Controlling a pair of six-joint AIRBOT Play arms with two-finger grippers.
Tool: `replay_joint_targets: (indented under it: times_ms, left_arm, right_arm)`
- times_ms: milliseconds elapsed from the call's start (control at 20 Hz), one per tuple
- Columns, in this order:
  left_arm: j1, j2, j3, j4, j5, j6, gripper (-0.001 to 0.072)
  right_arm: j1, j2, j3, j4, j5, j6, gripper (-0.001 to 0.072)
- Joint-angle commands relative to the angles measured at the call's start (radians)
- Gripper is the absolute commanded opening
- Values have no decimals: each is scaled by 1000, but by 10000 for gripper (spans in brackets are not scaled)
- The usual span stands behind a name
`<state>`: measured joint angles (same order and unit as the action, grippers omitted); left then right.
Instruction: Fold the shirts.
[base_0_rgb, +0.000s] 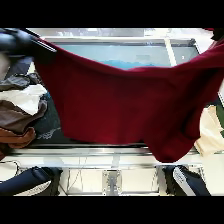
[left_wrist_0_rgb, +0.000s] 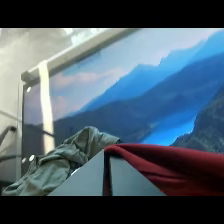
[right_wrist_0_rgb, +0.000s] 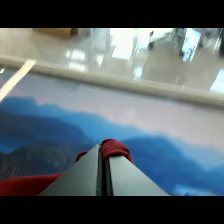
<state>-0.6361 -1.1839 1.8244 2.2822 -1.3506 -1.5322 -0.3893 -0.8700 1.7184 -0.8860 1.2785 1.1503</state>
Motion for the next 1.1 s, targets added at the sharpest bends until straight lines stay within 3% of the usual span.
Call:
replay_joint_targets:
  times_ms: [0,200,400,450,500,550,600,650,800,950,1050]
  left_arm:
    - [141,-181,-71,4,137,-63,10]
    - [307,-405,-70,1,356,-190,10]
    - [345,-559,-70,-13,523,-264,16]
    - [344,-581,-70,-12,575,-290,72]
    - [344,-595,-70,-11,635,-307,339]
    - [345,-595,-68,-5,684,-309,671]
    - [346,-595,-45,13,693,-318,714]
    - [346,-594,-3,44,660,-320,710]
    - [361,-578,170,56,418,-261,707]
    - [427,-487,182,18,254,-211,704]
    - [495,-435,169,-108,138,-208,705]
  right_arm:
    - [27,-198,-178,19,-102,-59,29]
    - [167,-461,-300,18,-454,-114,29]
    - [372,-722,-308,26,-996,-130,33]
    - [417,-768,-308,26,-1115,-130,59]
    - [461,-805,-308,26,-1243,-130,217]
    - [488,-827,-308,26,-1336,-130,400]
    - [505,-831,-308,16,-1398,-130,423]
    - [507,-824,-306,-6,-1429,-130,423]
    - [449,-726,-304,-24,-1329,-130,418]
    - [292,-566,-304,-60,-997,-117,374]
    - [145,-472,-304,-128,-725,-24,372]
